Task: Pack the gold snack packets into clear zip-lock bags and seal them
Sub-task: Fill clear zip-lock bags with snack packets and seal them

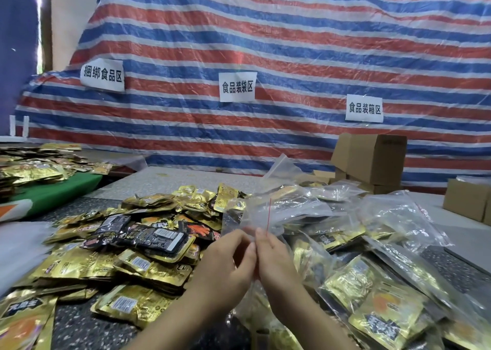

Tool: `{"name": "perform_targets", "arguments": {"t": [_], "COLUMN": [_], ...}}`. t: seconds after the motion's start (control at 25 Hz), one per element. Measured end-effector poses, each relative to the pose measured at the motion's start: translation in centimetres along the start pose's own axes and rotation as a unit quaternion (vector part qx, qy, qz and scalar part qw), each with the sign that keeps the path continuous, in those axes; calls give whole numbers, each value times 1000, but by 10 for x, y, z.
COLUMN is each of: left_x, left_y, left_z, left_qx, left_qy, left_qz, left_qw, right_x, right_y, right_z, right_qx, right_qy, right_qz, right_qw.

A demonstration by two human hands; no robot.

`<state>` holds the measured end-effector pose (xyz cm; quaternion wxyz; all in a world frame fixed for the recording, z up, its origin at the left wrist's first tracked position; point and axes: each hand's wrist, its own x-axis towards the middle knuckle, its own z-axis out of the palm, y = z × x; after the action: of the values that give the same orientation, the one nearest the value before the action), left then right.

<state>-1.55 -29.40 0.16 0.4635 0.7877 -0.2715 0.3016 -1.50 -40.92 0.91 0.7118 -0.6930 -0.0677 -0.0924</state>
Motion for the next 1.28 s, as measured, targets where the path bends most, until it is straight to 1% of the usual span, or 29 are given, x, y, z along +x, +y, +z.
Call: {"name": "perform_targets", "arguments": {"t": [0.08, 0.16, 0.28, 0.4, 0.52, 0.68, 0.76, 0.84, 1.0, 1.2, 1.28], "left_x": [-2, -3, -3, -4, -6, -9, -10, -10, -9, -10, -10], "left_y": [-5, -8, -12, -13, -16, -21, -24, -26, -27, -28, -29], "left_z": [0, -2, -3, -4, -7, -11, -12, -14, -17, -17, -18], "left_qx": [-41, -54, -37, -3, 37, 74, 89, 86, 67, 49, 50], "left_qy": [-11, -8, 2, -13, -32, -57, -74, -98, -130, -128, -124], "left_qz": [-28, -41, -39, -27, -13, -6, -7, -7, -3, 3, 13], "left_qw": [999, 998, 999, 1000, 999, 996, 993, 991, 989, 991, 991], "right_x": [2, 3, 4, 3, -1, -4, -4, -5, -5, -5, -6], "right_y": [4, 5, 7, 7, 2, 1, 2, 3, 3, 3, 1], "right_z": [-2, -5, -10, -13, -16, -17, -17, -17, -20, -22, -25], "right_qx": [30, 76, 127, 132, 99, -16, -78, -116, -127, -119, -103], "right_qy": [-9, -21, -34, -47, -64, -62, -59, -57, -52, -61, -82], "right_qz": [11, 7, 22, 48, 35, -8, -26, -39, -47, -47, -37], "right_qw": [999, 997, 991, 989, 992, 998, 995, 991, 989, 990, 991]}}
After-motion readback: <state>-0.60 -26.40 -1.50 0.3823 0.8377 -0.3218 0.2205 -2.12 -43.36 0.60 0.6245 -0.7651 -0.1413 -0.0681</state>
